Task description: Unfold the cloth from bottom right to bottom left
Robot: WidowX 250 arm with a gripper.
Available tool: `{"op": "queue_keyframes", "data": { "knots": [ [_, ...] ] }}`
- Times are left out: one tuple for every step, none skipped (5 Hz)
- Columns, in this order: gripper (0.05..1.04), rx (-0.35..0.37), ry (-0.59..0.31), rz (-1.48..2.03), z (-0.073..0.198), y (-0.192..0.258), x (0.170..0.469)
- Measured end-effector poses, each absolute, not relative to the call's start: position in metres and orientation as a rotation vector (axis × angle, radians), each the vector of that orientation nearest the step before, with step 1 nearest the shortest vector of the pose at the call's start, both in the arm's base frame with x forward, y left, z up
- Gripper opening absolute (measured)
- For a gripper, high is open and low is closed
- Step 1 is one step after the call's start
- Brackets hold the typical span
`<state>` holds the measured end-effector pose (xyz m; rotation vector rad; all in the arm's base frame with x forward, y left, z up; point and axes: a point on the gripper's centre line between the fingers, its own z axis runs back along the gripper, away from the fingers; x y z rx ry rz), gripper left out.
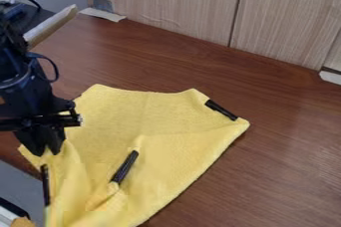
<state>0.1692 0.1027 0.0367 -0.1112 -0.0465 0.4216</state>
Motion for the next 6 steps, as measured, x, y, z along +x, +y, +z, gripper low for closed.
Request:
{"op": "queue_keyframes", "data": {
  "knots": [
    [0.773,-0.11,-0.049,0.423,0.038,0.103,0.171],
    [1.001,-0.11,-0.05,0.41,0.038,0.101,0.173],
    [1.006,-0.116,-0.047,0.386,0.041,0.097,0.177],
    [1.001,-0.119,-0.062,0.359,0.053,0.094,0.185],
    [1.001,-0.128,-0.1,0.31,0.074,0.085,0.198],
    [1.001,-0.129,-0.126,0.285,0.088,0.08,0.205]
  ]
}}
